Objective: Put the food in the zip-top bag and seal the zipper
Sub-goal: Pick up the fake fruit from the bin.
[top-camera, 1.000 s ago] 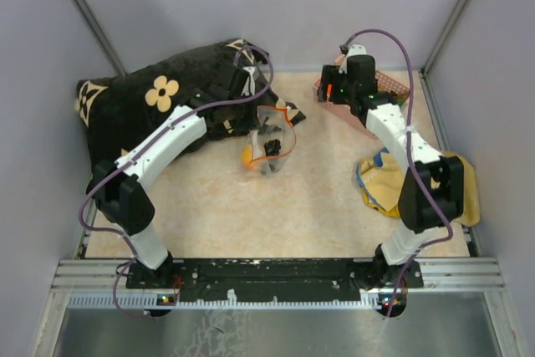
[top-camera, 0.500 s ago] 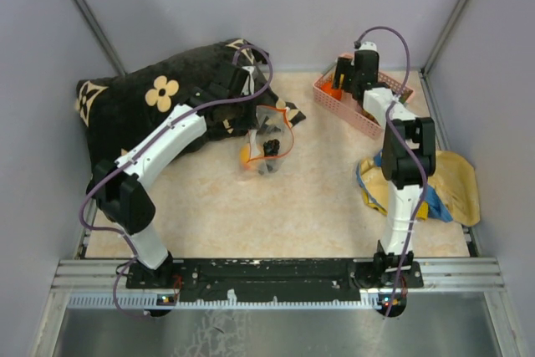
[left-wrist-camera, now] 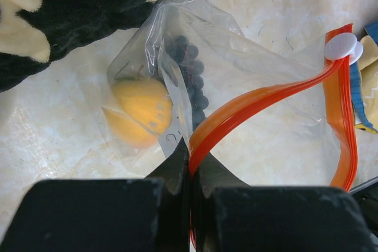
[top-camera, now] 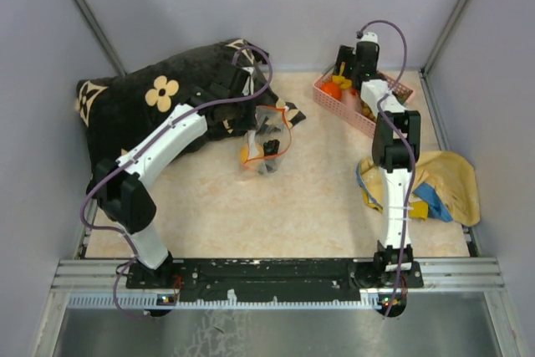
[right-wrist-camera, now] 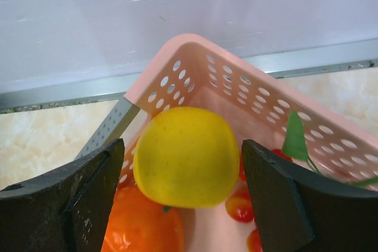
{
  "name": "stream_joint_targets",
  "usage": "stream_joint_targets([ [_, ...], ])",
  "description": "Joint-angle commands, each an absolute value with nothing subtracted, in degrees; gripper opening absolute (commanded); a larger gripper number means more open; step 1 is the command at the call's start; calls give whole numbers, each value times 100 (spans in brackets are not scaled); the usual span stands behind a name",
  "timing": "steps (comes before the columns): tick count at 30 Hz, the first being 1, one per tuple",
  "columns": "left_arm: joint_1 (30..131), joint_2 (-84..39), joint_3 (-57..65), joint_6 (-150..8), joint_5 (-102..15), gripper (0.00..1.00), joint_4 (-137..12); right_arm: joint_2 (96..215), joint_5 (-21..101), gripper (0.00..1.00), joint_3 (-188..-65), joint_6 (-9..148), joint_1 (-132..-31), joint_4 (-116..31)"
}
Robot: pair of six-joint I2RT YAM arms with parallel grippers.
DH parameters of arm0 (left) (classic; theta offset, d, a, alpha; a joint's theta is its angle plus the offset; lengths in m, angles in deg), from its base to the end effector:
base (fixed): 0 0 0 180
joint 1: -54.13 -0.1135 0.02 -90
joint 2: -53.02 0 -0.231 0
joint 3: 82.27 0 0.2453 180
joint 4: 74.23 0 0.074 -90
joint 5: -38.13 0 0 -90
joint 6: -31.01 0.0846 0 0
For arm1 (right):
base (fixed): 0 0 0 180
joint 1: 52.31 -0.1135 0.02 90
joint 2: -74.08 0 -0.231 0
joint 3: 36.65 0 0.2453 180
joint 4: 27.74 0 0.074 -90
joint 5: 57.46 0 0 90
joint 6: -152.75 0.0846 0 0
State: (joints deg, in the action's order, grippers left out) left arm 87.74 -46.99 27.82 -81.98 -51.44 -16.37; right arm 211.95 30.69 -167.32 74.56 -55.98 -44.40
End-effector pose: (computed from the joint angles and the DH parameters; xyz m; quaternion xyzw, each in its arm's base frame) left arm 0.3396 -0.2265 0.2665 0.0877 0.9288 -0.1738 0.3155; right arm 0.5787 0.0344 0.1736 0.0683 0.8352 0.0601 0.5424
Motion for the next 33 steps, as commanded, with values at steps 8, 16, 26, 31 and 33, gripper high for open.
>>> stream_joint_targets([
  [8,8723,-4884,3023,-8255,-5187,0,-1600,21896,3638,78,-17578,7700,-5501,-4820],
  [16,8709,-4893,3032,-8255,-5178,0,-1595,21830,3942,70,-17303,7716,-5475,-4929],
  [26,8709,-4828,2915,-8258,-5101,0,-1653,20912,4313,67,-15793,7852,-5524,-5186],
  [31,8713,-4801,2858,-8242,-5002,0,-1746,20411,4239,68,-15280,7622,-5599,-5420],
  [33,8709,-4797,2836,-8231,-4972,0,-1782,20285,4237,70,-15157,7523,-5598,-5451],
])
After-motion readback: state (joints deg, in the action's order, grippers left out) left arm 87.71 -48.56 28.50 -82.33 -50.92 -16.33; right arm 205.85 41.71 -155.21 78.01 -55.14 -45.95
